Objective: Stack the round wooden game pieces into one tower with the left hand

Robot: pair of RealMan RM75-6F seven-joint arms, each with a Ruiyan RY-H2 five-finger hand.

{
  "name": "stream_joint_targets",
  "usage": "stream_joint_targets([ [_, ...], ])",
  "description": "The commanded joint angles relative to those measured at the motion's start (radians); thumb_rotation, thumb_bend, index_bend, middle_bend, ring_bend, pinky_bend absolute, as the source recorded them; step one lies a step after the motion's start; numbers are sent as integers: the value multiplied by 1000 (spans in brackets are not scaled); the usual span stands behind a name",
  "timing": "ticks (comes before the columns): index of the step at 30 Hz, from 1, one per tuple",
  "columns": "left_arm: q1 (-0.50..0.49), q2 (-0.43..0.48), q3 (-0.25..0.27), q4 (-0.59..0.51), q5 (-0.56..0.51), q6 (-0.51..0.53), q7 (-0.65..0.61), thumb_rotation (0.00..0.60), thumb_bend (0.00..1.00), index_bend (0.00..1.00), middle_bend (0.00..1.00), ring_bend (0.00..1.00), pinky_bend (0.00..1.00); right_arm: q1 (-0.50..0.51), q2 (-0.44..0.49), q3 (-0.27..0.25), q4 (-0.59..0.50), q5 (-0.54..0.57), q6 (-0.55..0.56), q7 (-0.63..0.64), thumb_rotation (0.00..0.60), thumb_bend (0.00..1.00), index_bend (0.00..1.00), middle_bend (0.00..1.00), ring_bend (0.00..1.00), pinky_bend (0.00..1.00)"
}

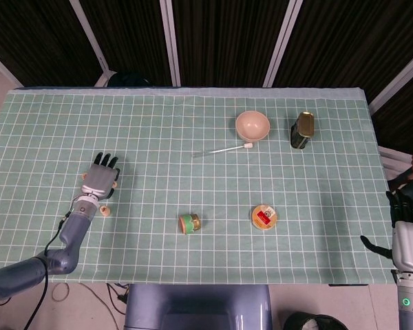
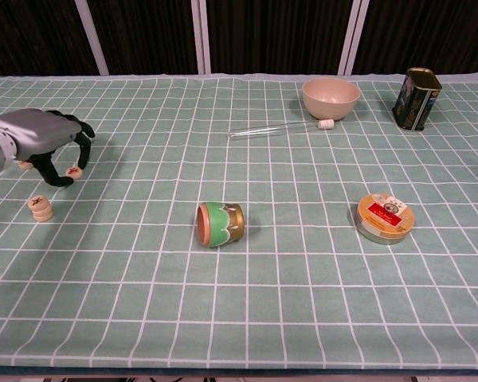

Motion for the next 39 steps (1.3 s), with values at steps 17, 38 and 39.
stream_joint_targets([
  [17,103,252,60,-355,200,165,-99,600,323,477,100,0,0,0,1,-2,-1,-6,3,0,600,233,54,13,39,0],
  [38,187,317,145,-428,341,208,-123,600,323,461,97,0,0,-3,2,-1,-2,-7,8,0,600,232,54,13,39,0],
  [39,189,314,144,-424,340,207,-125,600,323,461,97,0,0,-3,3,-1,-2,-8,8,1,600,233,54,13,39,0],
])
